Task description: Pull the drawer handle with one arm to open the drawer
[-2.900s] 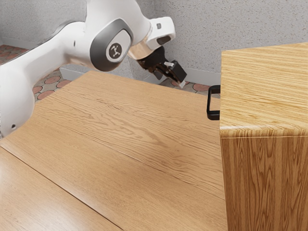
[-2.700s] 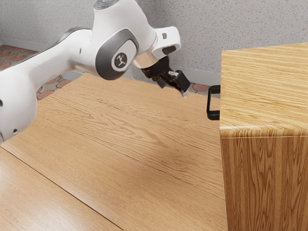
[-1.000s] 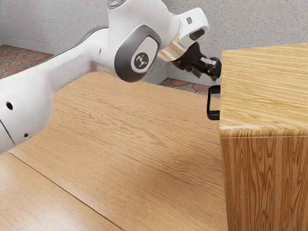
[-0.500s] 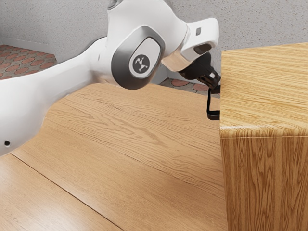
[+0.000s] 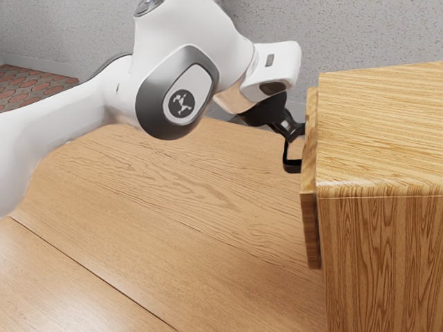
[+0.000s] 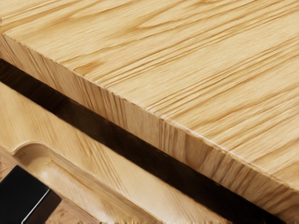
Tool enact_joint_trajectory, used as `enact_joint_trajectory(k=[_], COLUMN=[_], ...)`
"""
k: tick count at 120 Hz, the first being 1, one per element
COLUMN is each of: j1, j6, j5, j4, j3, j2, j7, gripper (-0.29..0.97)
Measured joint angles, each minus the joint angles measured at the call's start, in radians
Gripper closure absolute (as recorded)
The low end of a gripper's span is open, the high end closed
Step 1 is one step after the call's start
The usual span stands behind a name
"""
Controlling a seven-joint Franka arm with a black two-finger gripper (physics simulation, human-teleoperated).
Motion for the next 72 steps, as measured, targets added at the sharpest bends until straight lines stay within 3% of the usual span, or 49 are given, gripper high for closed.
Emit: enact_joint_trajectory(k=[37, 46, 53, 72], j1=[0.002, -0.008, 0.052, 0.046], j6=[-0.003, -0.003, -0.003, -0.003], j5=[0.014, 0.010, 0.006, -0.007], j4=[-0.057, -0.077, -0.097, -0.133], j3=[0.031, 0.054, 0.010, 0.018], j2=[-0.055, -0.075, -0.098, -0.138], j7=[0.008, 0.009, 0.010, 0.015], gripper=[0.03, -0.02, -0.03, -0.02])
